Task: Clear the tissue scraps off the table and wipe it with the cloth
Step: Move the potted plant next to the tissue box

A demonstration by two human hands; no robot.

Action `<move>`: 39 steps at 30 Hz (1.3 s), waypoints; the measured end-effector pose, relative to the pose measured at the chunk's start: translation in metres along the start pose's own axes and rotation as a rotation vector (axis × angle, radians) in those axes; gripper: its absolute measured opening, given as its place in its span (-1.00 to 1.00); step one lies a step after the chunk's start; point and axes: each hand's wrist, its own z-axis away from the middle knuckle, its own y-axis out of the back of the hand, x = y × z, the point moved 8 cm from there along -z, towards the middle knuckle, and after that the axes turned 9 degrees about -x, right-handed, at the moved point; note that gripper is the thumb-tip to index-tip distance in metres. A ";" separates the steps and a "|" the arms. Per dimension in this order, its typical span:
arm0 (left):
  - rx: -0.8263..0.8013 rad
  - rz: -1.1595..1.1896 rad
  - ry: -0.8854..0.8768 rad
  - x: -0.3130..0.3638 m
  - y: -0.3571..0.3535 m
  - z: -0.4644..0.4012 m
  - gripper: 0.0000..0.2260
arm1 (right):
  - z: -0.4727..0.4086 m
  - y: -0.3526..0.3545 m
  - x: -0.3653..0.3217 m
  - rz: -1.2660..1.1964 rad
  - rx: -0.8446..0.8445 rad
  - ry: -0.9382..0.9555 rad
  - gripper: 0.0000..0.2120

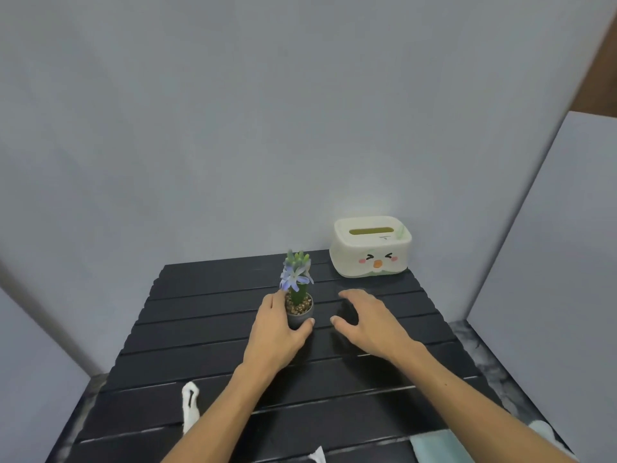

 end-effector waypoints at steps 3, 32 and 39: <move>-0.010 0.002 -0.016 0.010 -0.011 -0.019 -0.38 | -0.009 0.006 0.014 0.019 -0.009 0.009 -0.40; -0.044 -0.075 -0.007 0.021 -0.043 -0.108 -0.37 | -0.034 0.006 0.045 0.027 0.038 0.177 -0.44; -0.066 -0.025 0.022 0.018 -0.040 -0.095 -0.23 | -0.034 0.005 0.045 0.028 0.027 0.158 -0.44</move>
